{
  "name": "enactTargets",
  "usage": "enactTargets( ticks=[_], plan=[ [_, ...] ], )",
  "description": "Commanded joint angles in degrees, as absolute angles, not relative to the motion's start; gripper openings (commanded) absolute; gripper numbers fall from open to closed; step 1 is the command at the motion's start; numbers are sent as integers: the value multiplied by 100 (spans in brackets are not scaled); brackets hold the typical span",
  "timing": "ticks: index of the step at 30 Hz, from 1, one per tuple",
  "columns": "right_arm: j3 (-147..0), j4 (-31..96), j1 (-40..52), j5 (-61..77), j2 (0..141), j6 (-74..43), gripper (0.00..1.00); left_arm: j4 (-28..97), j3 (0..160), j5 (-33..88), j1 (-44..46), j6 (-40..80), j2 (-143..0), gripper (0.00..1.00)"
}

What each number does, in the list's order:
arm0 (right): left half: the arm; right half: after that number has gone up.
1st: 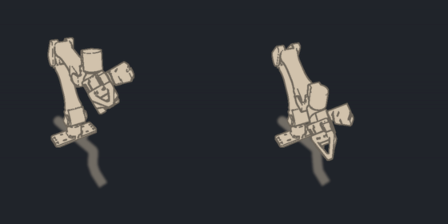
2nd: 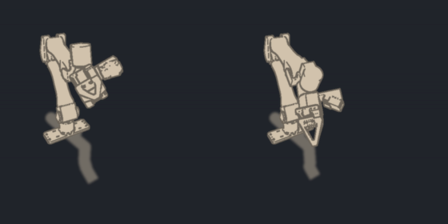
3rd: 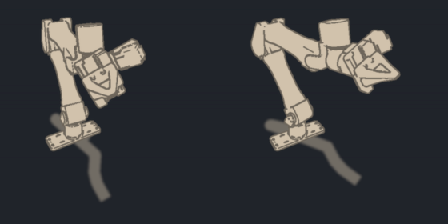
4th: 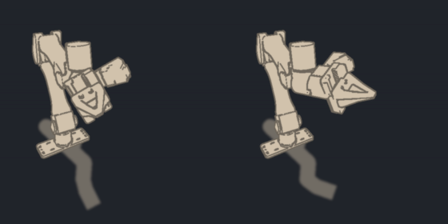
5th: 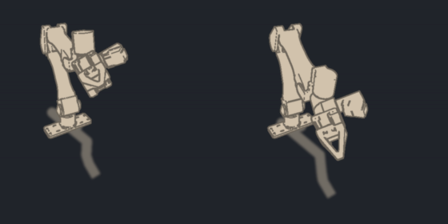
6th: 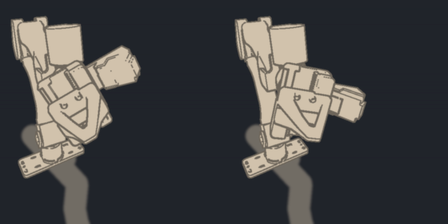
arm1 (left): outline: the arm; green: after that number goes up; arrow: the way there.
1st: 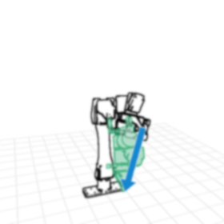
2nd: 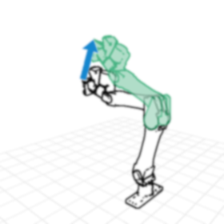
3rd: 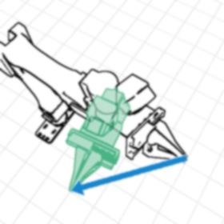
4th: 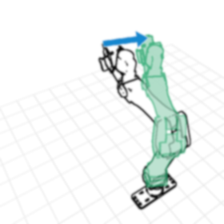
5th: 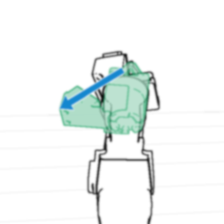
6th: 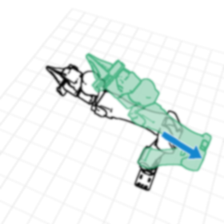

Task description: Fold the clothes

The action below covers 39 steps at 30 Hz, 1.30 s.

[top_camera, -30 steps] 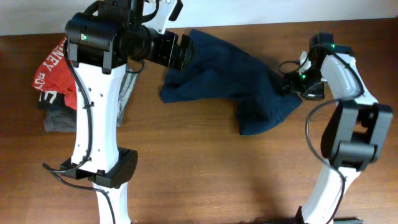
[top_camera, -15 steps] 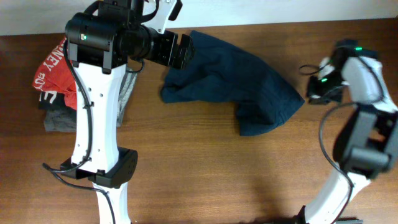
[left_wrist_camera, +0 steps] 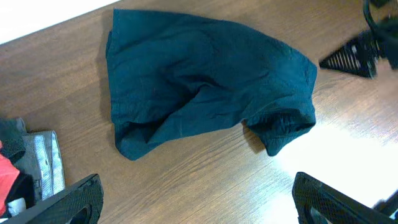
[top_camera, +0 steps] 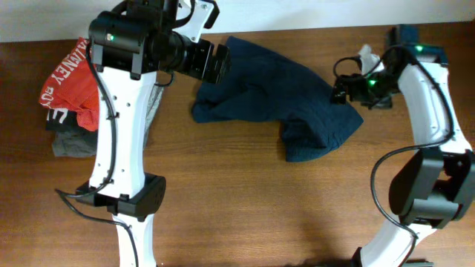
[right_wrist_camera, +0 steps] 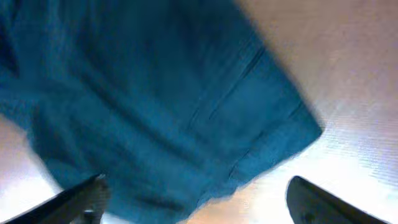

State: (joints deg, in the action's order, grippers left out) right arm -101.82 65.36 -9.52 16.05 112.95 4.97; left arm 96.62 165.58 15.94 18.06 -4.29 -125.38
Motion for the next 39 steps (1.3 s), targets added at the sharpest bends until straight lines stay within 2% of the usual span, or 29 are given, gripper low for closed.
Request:
enactTargets(
  ticks=[1, 5, 8, 10, 12, 13, 14, 16, 22, 33, 39],
  plan=[
    [-10143, 6171, -1092, 1028, 11673, 141, 91, 9655, 16536, 1516, 1782, -572, -12567, 96],
    [-10143, 5802, -1267, 897, 12245, -290, 96, 9668, 16536, 1516, 1782, -569, -12567, 96],
    [-10143, 5745, -1374, 1048, 12613, -392, 97, 9668, 16536, 1516, 1782, -569, -12567, 96],
    [-10143, 5771, -1393, 1168, 12781, -390, 94, 9668, 16536, 1516, 1782, -572, -12567, 96],
    [-10143, 5798, -1389, 1247, 12884, -370, 87, 9664, 16536, 1516, 1782, -569, -12567, 96],
    [-10143, 5802, -1378, 1288, 12908, -364, 79, 9655, 16536, 1516, 1782, -569, -12567, 96],
    [-10143, 5811, -1372, 1308, 12938, -349, 58, 9649, 16536, 1516, 1782, -569, -12567, 96],
    [-10143, 5889, -1367, 1284, 12938, -349, 4, 9651, 16536, 1516, 1782, -572, -12567, 96],
    [-10160, 6184, -1728, 1135, 12580, -351, 4, 9668, 16536, 1516, 1782, -572, -12567, 96],
    [-10160, 6241, -3020, 1079, 9948, -375, 4, 9577, 16536, 1452, 1778, -593, -12567, 98],
    [-10160, 6027, -2851, 2897, 9080, 285, 4, 9465, 16536, 1398, 1780, -591, -12567, 98]
  ],
)
